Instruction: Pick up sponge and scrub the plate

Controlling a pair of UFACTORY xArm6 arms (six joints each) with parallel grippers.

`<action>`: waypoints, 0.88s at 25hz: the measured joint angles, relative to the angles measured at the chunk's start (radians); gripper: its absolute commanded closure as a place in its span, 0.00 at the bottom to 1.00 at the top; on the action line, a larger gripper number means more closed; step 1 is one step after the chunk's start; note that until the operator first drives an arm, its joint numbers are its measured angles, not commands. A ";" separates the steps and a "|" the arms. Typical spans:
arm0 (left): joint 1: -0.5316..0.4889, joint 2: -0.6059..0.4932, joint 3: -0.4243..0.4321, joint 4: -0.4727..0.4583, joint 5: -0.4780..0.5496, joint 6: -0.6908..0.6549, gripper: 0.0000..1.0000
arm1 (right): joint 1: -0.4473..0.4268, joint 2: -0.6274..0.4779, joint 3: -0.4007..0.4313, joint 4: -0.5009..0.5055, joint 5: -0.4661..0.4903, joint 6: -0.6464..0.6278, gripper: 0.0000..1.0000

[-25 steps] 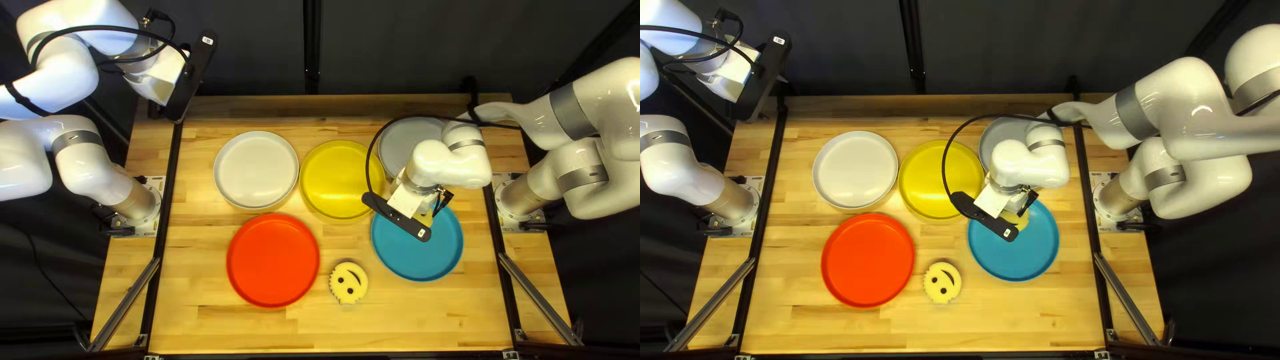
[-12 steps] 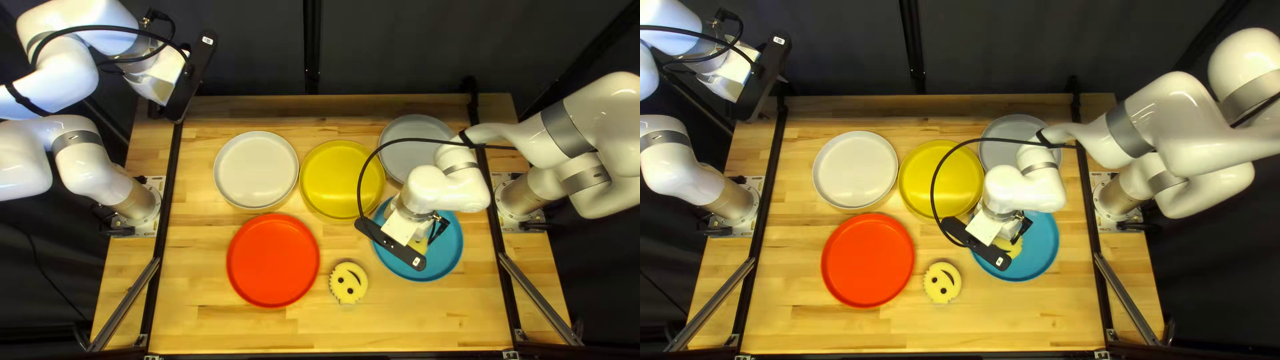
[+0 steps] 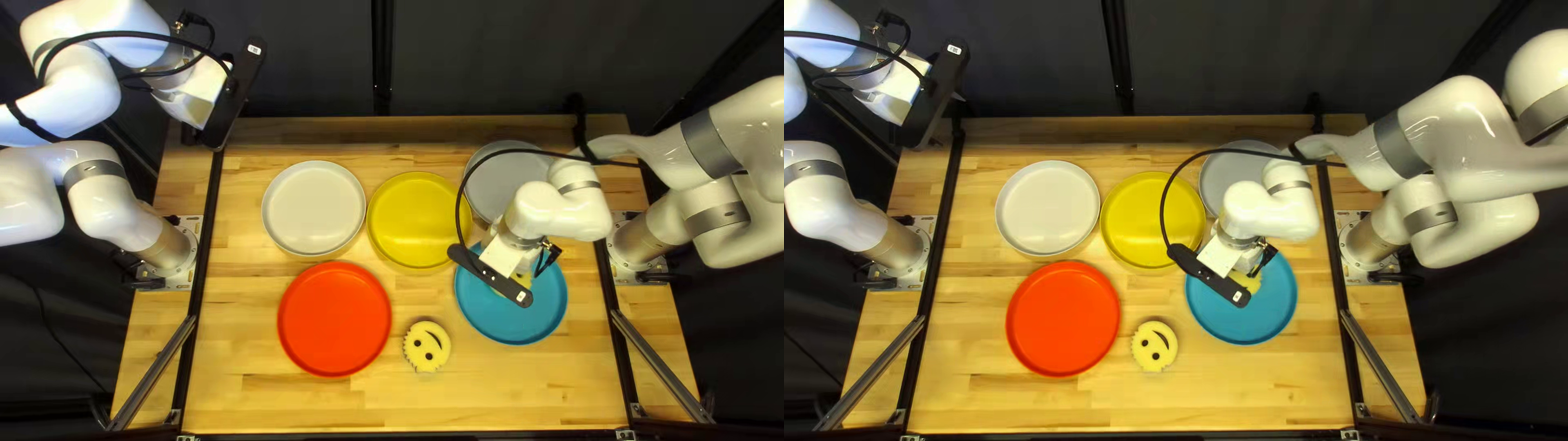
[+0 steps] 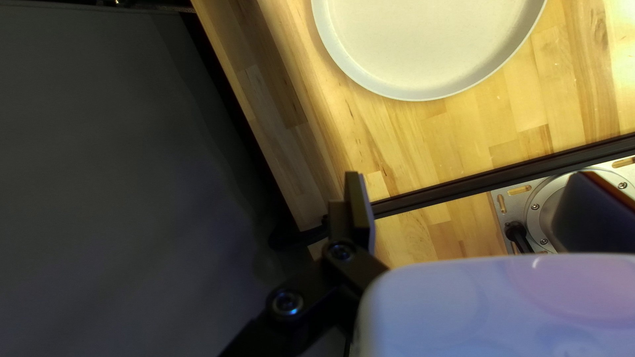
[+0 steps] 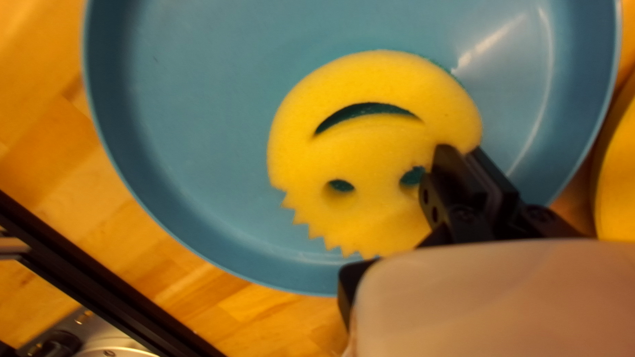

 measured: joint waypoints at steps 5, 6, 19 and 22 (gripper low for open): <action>0.000 0.000 0.000 0.000 0.000 0.000 0.00 | 0.018 -0.020 -0.002 -0.014 0.028 0.026 1.00; 0.000 0.000 0.000 0.000 0.000 0.000 0.00 | 0.027 -0.012 -0.004 -0.007 0.022 0.030 1.00; 0.000 0.000 0.000 0.000 0.000 0.000 0.00 | 0.213 0.027 -0.045 0.064 0.003 0.167 1.00; 0.000 0.000 0.000 0.000 0.000 0.000 0.00 | 0.234 0.024 -0.035 0.053 -0.005 0.193 1.00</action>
